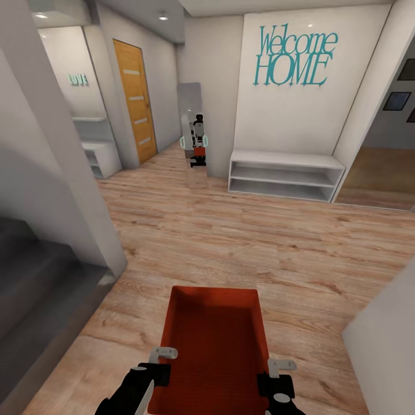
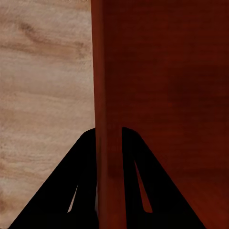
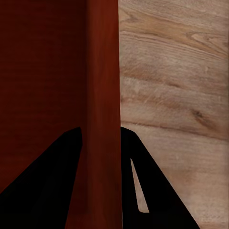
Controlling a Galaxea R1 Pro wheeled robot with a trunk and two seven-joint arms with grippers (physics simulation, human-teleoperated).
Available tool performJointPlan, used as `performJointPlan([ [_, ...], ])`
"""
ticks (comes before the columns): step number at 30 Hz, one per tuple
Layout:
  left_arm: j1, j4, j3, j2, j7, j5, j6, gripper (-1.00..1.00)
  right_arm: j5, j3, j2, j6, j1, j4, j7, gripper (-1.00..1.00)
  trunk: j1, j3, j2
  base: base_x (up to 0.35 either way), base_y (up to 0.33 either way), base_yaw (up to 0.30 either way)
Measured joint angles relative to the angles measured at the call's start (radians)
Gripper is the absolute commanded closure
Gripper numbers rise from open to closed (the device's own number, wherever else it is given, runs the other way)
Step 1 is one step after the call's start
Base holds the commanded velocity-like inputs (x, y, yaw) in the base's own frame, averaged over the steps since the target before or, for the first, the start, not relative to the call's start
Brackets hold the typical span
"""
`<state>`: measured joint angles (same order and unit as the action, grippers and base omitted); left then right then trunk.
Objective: Move the two storage containers from the living room to the garage. In the garage, place one container on the floor and stack the other container on top of it (either order is fine).
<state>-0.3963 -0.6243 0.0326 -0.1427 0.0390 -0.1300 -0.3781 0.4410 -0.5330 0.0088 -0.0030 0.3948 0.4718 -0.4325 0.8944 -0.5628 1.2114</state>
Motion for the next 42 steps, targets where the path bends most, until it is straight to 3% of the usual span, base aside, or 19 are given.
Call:
performJointPlan([
  [42, 0.0, 0.007, 0.001, 0.001, 0.001, 0.0, 0.0, 1.0, -0.005, 0.003, 0.005, 0.0, 0.0, -0.01, -0.001, 1.0, 0.0, 0.0, 0.0, 0.318, 0.0, 0.0],
])
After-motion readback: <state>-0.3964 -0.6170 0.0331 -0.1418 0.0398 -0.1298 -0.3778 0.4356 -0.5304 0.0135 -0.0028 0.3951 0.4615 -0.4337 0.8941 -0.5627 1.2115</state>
